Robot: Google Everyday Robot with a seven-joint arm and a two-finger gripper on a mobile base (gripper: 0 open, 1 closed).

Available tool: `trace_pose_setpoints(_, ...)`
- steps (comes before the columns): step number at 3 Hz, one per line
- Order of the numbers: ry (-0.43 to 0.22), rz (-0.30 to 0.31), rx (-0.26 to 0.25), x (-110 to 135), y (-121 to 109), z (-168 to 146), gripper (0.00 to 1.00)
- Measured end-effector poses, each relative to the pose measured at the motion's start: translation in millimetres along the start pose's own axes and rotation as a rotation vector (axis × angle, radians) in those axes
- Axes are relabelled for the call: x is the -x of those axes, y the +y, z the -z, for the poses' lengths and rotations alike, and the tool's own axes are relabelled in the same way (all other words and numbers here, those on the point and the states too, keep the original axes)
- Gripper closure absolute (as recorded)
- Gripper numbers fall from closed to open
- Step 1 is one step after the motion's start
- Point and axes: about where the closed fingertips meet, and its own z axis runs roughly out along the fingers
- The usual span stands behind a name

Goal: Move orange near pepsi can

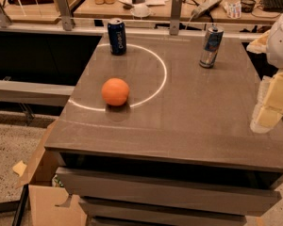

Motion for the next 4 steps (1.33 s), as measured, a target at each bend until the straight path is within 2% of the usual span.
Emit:
trace_pose_setpoints(1,0.000,0.000,0.000,0.0,0.0,0.0,0.00)
trace_pose_setpoints(2,-0.090,-0.023,-0.003,6.1,-1.5,-3.0,0.00)
trace_pose_setpoints(3,-0.294,-0.042,-0.029,14.9,-10.1,-19.0,0.00)
trace_pose_setpoints(4,-0.496,-0.064,-0.042,40.6,-17.0,-37.7,0.00)
